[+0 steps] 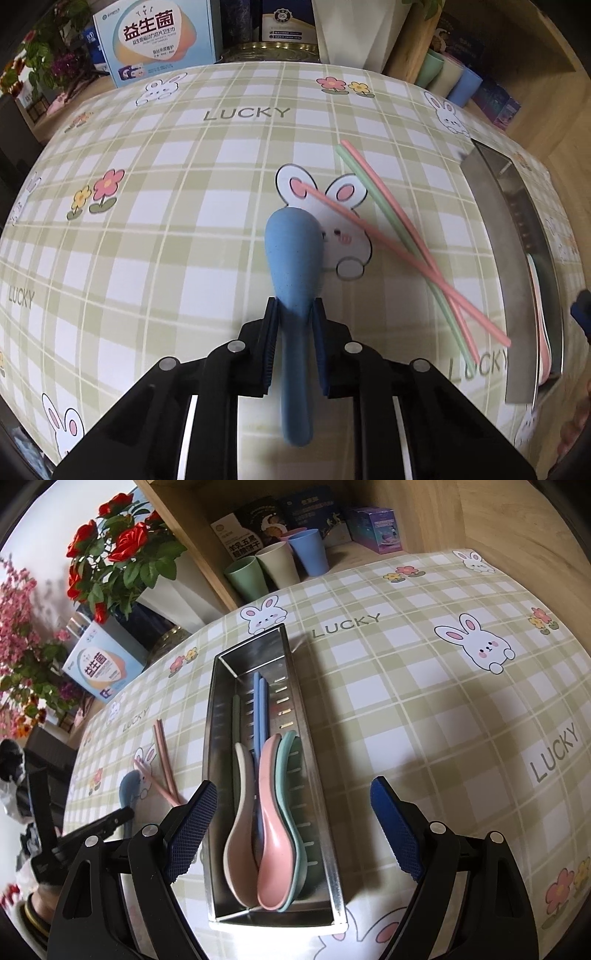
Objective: Organize utensils
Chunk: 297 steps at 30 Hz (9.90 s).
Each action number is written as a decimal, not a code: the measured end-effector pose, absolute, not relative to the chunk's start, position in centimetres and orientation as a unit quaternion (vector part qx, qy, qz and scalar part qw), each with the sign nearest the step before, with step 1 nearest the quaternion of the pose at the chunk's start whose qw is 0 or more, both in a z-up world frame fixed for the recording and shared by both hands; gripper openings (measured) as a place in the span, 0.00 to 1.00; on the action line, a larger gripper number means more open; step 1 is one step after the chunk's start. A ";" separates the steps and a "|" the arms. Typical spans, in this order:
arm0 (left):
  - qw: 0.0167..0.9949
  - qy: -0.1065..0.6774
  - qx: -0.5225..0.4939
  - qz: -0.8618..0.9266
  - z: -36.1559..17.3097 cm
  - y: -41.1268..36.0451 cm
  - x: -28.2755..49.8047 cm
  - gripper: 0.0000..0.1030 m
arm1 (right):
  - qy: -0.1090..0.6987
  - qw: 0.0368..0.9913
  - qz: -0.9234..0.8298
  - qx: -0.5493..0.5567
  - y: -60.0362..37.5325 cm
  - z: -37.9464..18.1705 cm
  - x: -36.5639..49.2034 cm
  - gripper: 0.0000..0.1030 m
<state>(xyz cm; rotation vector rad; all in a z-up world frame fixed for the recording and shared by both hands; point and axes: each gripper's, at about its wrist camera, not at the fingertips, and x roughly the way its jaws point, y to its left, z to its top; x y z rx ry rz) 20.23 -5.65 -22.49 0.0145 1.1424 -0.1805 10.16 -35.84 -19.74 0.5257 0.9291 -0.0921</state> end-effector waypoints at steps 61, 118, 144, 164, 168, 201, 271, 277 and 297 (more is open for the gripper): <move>0.808 0.496 -0.013 -0.316 -19.4 -4.0 20.5 0.42 | 0.439 0.875 0.021 0.201 -29.4 -17.4 10.7 0.79; 0.833 0.516 -0.085 -0.183 -23.2 2.8 15.6 0.15 | 0.537 0.825 0.161 -0.075 -17.3 -22.6 19.4 0.29; 0.849 0.491 -0.079 -0.181 -23.4 2.9 14.9 0.17 | 0.521 0.834 0.147 0.107 -18.5 -23.2 15.8 0.06; 0.855 0.486 -0.057 -0.170 -23.4 2.4 14.7 0.17 | 0.529 0.833 0.131 0.096 -16.7 -24.2 15.1 0.07; 0.857 0.486 -0.050 -0.166 -23.4 2.1 14.6 0.17 | 0.521 0.838 0.134 0.091 -16.7 -24.2 14.9 0.07; 0.849 0.504 -0.050 -0.154 -22.6 1.0 14.9 0.08 | 0.409 0.871 0.024 0.271 -33.4 -21.6 11.3 0.06; 0.773 0.567 -0.146 -0.242 -18.9 -14.4 16.5 0.07 | 0.396 0.867 -0.014 0.302 -38.5 -19.5 10.2 0.07; 0.760 0.572 -0.180 -0.250 -18.8 -19.7 17.7 0.07 | 0.391 0.867 -0.013 0.309 -40.0 -19.3 10.0 0.07; 0.764 0.586 -0.151 -0.222 -21.4 -23.3 17.6 0.10 | 0.395 0.862 -0.016 0.316 -41.1 -19.9 9.7 0.07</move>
